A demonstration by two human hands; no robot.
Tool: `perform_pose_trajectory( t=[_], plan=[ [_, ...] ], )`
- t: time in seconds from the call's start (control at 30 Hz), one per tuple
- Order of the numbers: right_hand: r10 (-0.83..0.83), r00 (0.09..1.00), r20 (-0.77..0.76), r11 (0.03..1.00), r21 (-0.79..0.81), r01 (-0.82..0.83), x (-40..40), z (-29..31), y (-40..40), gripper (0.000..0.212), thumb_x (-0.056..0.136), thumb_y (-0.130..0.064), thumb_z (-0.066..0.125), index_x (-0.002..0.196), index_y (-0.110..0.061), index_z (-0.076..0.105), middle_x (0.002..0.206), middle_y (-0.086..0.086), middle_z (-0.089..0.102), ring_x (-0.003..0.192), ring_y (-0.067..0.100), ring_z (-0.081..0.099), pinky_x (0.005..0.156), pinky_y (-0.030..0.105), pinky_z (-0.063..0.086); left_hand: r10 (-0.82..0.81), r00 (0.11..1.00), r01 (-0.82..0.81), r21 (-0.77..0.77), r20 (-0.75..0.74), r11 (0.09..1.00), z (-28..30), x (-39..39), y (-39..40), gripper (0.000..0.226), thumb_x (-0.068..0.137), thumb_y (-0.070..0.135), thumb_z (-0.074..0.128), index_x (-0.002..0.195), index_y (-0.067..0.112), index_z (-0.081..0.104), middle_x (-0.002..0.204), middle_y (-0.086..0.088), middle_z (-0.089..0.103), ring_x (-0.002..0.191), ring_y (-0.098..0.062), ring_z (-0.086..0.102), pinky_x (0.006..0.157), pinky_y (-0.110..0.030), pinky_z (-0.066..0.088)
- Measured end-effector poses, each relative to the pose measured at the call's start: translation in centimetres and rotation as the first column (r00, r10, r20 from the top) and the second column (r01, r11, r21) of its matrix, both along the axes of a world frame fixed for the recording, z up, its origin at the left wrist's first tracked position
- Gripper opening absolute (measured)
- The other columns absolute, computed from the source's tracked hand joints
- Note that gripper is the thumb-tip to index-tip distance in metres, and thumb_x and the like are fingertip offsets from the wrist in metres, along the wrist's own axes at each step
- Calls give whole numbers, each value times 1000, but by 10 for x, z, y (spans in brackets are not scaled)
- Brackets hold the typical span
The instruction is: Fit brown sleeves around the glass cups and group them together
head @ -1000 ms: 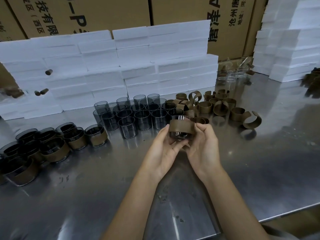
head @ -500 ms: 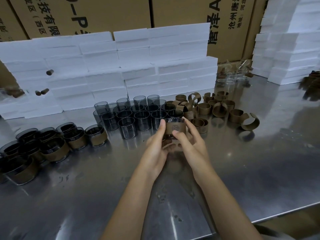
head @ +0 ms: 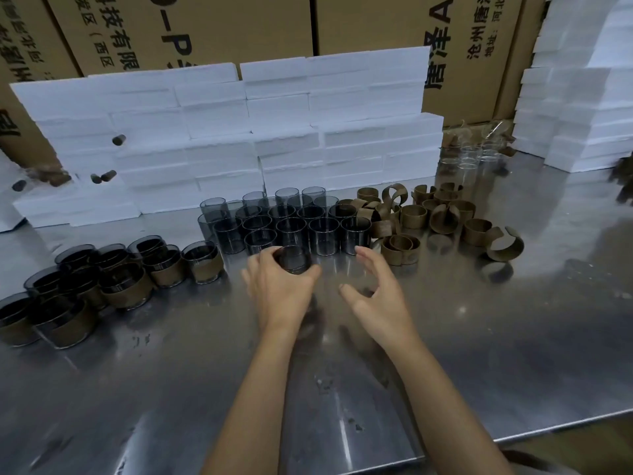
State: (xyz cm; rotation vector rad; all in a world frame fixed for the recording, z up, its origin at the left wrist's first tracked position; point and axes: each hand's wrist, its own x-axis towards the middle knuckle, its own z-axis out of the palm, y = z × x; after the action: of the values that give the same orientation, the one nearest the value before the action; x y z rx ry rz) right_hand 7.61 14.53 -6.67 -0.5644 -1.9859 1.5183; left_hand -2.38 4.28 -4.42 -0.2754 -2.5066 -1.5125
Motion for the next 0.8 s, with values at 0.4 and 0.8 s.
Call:
perform_pose_trajectory(
  t=[0.4,0.8],
  plan=[
    [-85,996,23,995,-51,86,1,4,3,46,93,-9,66,135,-25,57,134,-8,60,129,13,52,113,37,42,418,908,-414,90,-38,906,-7,-46,-60,76,82,7,81,146,10,39,145,-22,31,129,-43,40,111,-49,40],
    [-85,996,22,994,-72,86,2,4,3,36,94,-7,64,126,-24,61,123,-10,61,118,13,57,106,32,45,98,970,-94,30,-223,995,-6,-48,-43,36,95,8,63,131,15,59,117,-7,44,102,-28,58,86,-34,43]
  ],
)
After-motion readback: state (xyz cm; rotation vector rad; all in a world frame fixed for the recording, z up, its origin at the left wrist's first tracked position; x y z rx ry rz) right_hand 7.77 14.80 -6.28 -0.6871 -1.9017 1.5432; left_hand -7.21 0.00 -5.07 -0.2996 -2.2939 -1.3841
